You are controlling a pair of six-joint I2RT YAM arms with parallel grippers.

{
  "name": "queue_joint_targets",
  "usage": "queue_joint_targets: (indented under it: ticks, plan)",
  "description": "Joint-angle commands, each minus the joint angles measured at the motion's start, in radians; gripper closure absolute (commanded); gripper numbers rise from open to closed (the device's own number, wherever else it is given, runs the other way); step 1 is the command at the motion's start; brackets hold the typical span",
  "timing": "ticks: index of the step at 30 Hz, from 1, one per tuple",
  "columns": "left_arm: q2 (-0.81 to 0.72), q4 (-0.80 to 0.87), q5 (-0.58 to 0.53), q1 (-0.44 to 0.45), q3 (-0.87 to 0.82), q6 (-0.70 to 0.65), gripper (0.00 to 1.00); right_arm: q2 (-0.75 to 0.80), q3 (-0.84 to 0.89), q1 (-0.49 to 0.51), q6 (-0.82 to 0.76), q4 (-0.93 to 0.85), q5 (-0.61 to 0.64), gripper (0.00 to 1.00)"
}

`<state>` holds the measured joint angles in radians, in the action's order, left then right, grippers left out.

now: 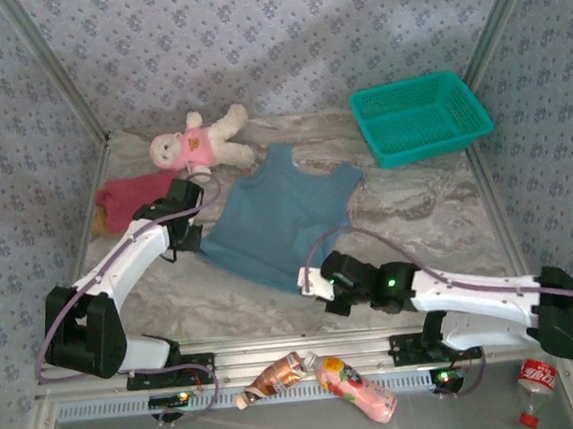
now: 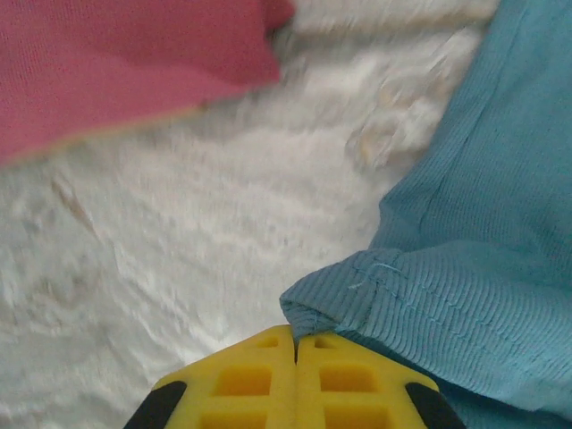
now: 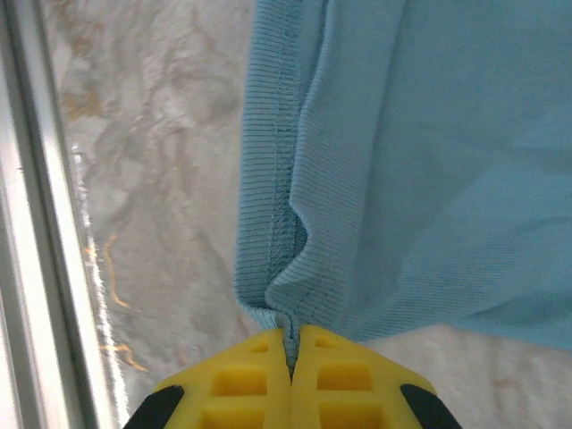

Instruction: Fold and stack the tank tops

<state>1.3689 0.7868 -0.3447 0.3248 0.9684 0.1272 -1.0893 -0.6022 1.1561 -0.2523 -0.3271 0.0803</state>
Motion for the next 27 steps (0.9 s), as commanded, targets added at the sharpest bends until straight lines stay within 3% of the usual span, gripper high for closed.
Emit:
queue_joint_targets:
  ticks: [1,6,13,20,23,27]
  plan:
    - [-0.010,0.114,-0.053,-0.015,0.012,0.191,1.00,-0.075,-0.031,0.045,0.089,0.132,0.042,1.00]
    - [0.019,0.269,-0.073,-0.082,0.018,0.377,0.98,-0.167,-0.055,0.124,0.059,0.132,0.013,0.99]
    - [0.032,0.306,-0.056,-0.120,-0.038,0.472,0.93,-0.297,-0.113,0.134,-0.022,0.191,-0.143,0.96]
    - [0.074,0.272,-0.049,-0.209,-0.053,0.438,0.84,-0.434,-0.213,0.124,-0.073,0.225,-0.275,0.77]
    - [0.042,0.287,-0.059,-0.234,-0.047,0.446,0.76,-0.394,-0.233,0.098,-0.074,0.139,-0.320,0.66]
    - [-0.012,0.319,-0.038,-0.243,-0.001,0.459,0.65,-0.253,-0.234,-0.015,-0.037,0.058,-0.355,0.56]
